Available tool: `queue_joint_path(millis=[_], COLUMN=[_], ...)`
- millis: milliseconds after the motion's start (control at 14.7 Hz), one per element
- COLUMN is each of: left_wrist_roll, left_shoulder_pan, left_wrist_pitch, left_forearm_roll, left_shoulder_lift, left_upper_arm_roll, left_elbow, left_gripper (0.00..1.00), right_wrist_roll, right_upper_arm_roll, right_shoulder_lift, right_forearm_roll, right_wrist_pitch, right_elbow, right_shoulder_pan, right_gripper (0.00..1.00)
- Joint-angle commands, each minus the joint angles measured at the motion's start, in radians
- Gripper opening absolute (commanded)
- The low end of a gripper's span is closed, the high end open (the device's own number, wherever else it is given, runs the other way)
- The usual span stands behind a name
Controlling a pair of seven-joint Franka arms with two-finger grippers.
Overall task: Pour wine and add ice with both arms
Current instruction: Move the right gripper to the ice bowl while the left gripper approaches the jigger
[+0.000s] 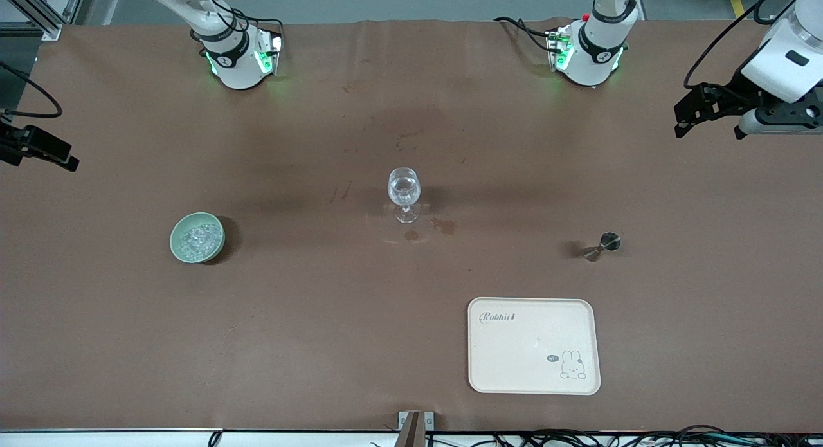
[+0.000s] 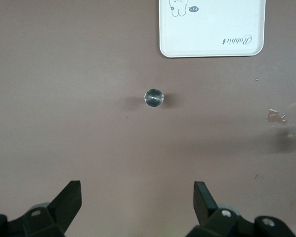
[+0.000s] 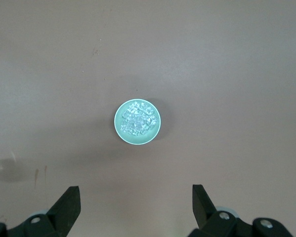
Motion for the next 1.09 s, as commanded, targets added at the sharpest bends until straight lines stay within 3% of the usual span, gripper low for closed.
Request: queue_joint_path(millis=[0,204,408,611,747,1019], left_wrist_roll=[0.041,0.006,0.024,0.006,-0.032,-0.286], left_shoulder_pan=[0.011,0.023,0.077,0.178,0.254,0.305], left_wrist_pitch=[-0.023,-0.023,-0.023,-0.022,-0.016,-0.004], left_forearm_roll=[0.000,0.000,-0.002,-0.060,-0.136,-0.247], left_shoulder_lift=[0.012,0.053,0.204,0.327,0.409,0.581], left_upper_arm_roll=[-0.001,0.005,0.009,0.007,0.007,0.007], left_elbow=[0.029,0.064,0.206,0.205,0.205,0.204], left_gripper=[1.00,1.00,1.00,1.00,1.00,1.00], right_wrist_roll=[0.002,0.002,0.002,0.001,-0.001,-0.001], right_upper_arm_roll=[-0.008,-0.008,-0.008,-0.008,-0.008,-0.009], right_shoulder_lift=[-0.023,-0.023,-0.023,-0.029,-0.075,-0.121], right_forearm_roll=[-0.005,-0.005,-0.005,-0.005,-0.007,-0.007], right_wrist_pitch=[0.008,0.008,0.008,0.002,0.022,0.224], right_elbow=[-0.026,-0.026,-0.027,-0.041,-0.134,-0.360], right_shoulder_pan=[0.009,0.009,0.009,0.009,0.009,0.009], right_gripper=[1.00,1.00,1.00,1.00,1.00,1.00])
